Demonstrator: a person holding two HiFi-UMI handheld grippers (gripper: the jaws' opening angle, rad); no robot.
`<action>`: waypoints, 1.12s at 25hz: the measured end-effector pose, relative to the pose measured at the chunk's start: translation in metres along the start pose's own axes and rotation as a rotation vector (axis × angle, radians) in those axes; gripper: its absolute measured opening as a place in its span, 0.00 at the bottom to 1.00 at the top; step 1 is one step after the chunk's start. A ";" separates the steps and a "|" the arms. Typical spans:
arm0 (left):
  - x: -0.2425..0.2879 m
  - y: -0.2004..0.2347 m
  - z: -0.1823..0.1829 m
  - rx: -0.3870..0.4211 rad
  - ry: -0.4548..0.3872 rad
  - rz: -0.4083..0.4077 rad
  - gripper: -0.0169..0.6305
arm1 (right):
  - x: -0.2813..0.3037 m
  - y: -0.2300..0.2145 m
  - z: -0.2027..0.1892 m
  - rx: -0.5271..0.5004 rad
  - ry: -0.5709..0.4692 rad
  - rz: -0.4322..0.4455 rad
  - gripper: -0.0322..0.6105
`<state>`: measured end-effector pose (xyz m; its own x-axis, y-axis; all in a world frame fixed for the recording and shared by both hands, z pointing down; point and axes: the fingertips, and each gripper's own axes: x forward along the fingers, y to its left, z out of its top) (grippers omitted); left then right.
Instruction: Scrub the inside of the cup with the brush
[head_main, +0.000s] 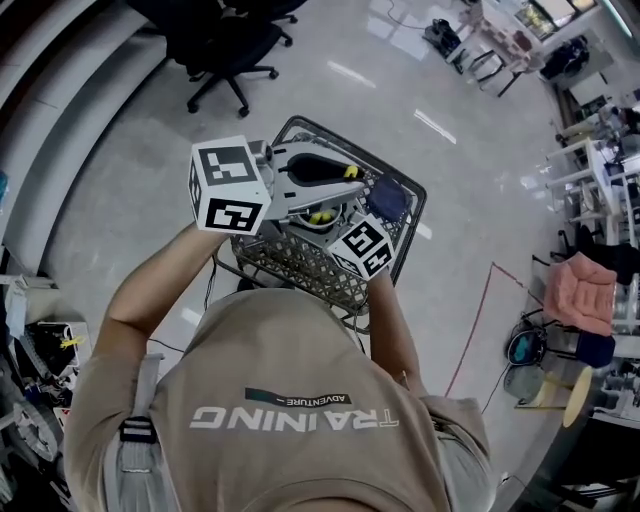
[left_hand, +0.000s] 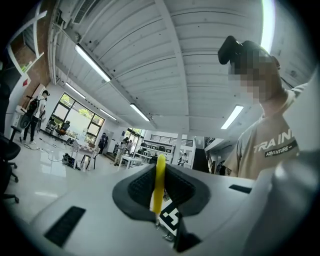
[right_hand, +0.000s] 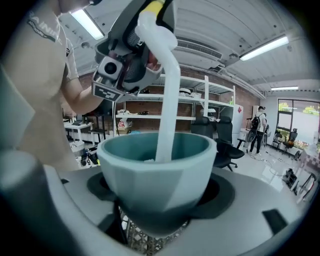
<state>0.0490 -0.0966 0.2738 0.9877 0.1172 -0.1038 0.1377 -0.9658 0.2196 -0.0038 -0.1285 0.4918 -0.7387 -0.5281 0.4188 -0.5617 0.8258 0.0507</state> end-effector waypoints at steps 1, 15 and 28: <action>-0.001 0.004 -0.001 -0.006 -0.005 0.005 0.11 | 0.004 0.002 -0.002 0.015 -0.003 0.011 0.68; -0.028 0.023 0.036 -0.027 -0.119 0.080 0.11 | 0.004 0.009 -0.033 0.042 0.047 0.015 0.67; -0.026 0.047 0.005 0.069 -0.044 0.164 0.11 | -0.001 0.000 -0.004 0.034 -0.034 0.022 0.67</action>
<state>0.0295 -0.1464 0.2820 0.9921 -0.0521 -0.1145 -0.0321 -0.9848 0.1704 -0.0016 -0.1277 0.4947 -0.7627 -0.5170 0.3886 -0.5573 0.8302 0.0106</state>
